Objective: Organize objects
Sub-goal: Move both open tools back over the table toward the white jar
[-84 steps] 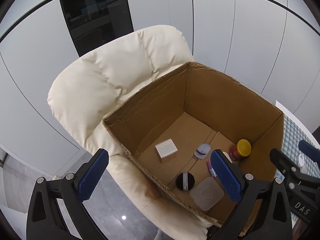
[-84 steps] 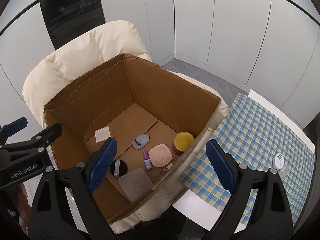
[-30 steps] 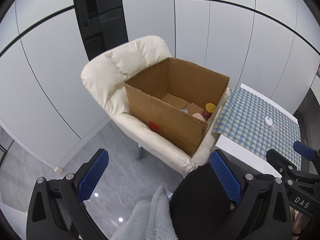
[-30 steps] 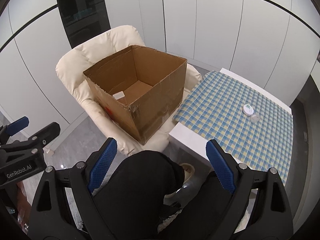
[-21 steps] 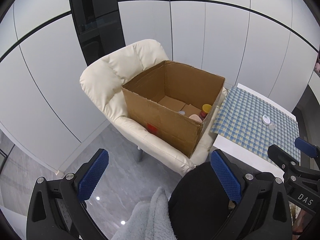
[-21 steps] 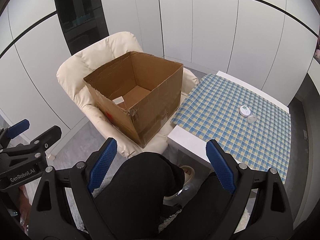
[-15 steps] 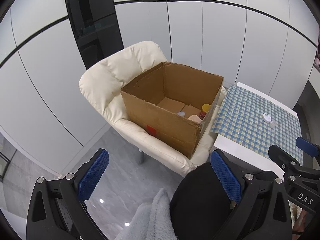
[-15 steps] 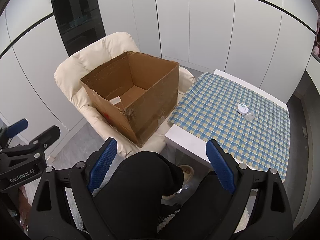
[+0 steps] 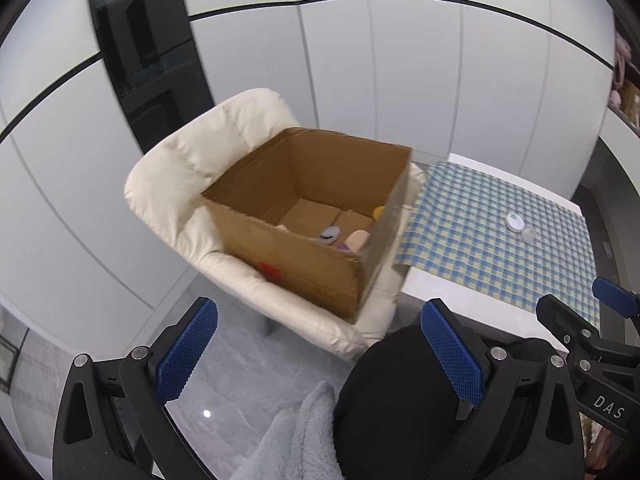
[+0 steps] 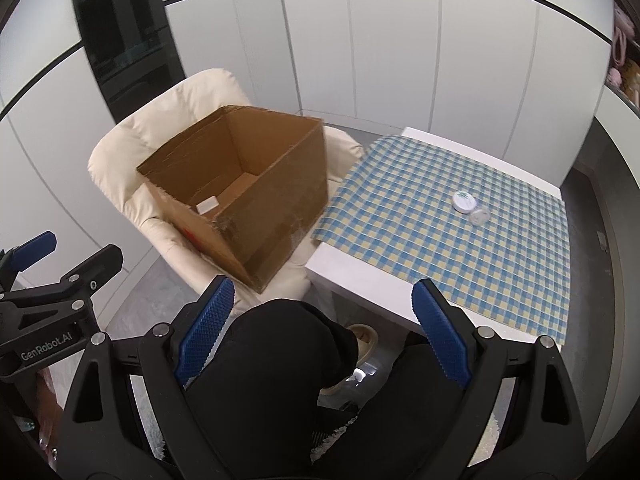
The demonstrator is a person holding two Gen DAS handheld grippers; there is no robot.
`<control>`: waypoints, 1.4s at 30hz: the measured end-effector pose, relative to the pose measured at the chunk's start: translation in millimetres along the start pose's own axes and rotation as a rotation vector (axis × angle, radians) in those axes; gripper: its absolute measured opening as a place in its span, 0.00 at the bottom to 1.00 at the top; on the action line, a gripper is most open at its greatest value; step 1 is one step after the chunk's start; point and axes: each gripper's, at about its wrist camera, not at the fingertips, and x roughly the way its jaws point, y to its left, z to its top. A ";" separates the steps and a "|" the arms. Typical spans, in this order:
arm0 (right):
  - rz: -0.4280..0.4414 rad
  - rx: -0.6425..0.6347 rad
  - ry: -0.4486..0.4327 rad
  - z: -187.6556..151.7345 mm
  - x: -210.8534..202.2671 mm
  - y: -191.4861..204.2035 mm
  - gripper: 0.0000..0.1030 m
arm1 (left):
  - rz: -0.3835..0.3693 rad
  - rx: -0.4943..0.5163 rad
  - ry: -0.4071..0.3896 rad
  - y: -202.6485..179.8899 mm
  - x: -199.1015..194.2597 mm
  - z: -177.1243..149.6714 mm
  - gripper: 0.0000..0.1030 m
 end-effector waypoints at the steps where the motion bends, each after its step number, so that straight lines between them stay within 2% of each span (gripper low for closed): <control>1: -0.008 0.015 -0.001 -1.0 -1.2 -6.5 0.90 | -0.007 0.011 -0.002 -5.5 0.2 0.9 0.99; 20: -0.165 0.229 -0.006 -24.5 -27.3 -100.3 0.90 | -0.148 0.210 -0.029 -109.6 -5.7 7.5 0.99; 34: -0.280 0.360 0.029 -50.5 -38.1 -154.3 0.90 | -0.238 0.265 -0.033 -156.5 -3.7 15.0 0.99; 42: -0.280 0.380 0.054 -54.6 -25.6 -166.7 0.90 | -0.261 0.274 -0.013 -171.9 14.2 21.1 0.99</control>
